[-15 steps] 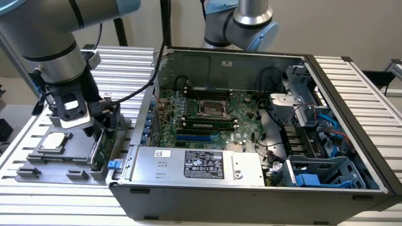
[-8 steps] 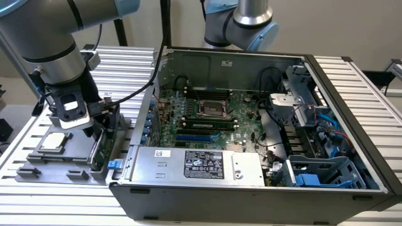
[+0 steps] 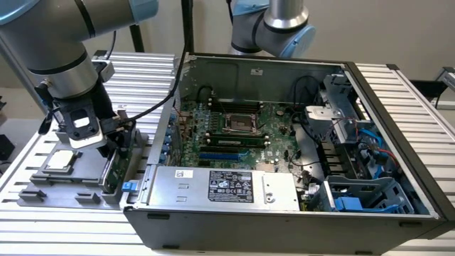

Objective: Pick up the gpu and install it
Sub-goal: 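Pick up the gpu and move the gpu toward the slot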

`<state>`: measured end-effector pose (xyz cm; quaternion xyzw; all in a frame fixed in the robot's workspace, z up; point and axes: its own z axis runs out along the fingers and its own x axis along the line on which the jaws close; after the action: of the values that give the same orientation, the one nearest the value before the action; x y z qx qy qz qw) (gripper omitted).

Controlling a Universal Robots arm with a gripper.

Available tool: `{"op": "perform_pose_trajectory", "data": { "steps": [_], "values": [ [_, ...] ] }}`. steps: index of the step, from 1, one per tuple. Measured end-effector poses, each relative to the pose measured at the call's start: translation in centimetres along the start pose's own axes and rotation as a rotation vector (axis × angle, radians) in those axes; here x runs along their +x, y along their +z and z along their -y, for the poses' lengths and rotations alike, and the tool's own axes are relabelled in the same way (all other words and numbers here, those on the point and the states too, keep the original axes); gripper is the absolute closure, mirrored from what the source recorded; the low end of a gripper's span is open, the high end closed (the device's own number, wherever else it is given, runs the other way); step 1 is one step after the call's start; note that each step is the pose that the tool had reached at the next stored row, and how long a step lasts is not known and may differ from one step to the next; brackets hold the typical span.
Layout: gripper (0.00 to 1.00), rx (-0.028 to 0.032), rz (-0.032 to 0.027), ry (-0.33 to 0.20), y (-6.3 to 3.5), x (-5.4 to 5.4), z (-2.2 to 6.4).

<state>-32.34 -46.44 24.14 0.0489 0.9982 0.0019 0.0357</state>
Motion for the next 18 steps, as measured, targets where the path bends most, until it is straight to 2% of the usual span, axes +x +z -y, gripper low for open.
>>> {"op": "perform_pose_trajectory", "data": {
  "steps": [5,6,14,15,18],
  "values": [
    [0.55,0.0006,0.0004,0.009,0.08,0.02,-0.1],
    [0.62,0.0007,0.0004,0.011,0.09,0.02,-0.12],
    [0.64,0.002,0.0002,0.024,0.23,0.05,-0.34],
    [0.71,0.0022,0.0001,0.025,0.25,0.05,-0.36],
    [0.71,0.002,0.0003,0.027,0.33,0.06,-0.39]
  ]
}}
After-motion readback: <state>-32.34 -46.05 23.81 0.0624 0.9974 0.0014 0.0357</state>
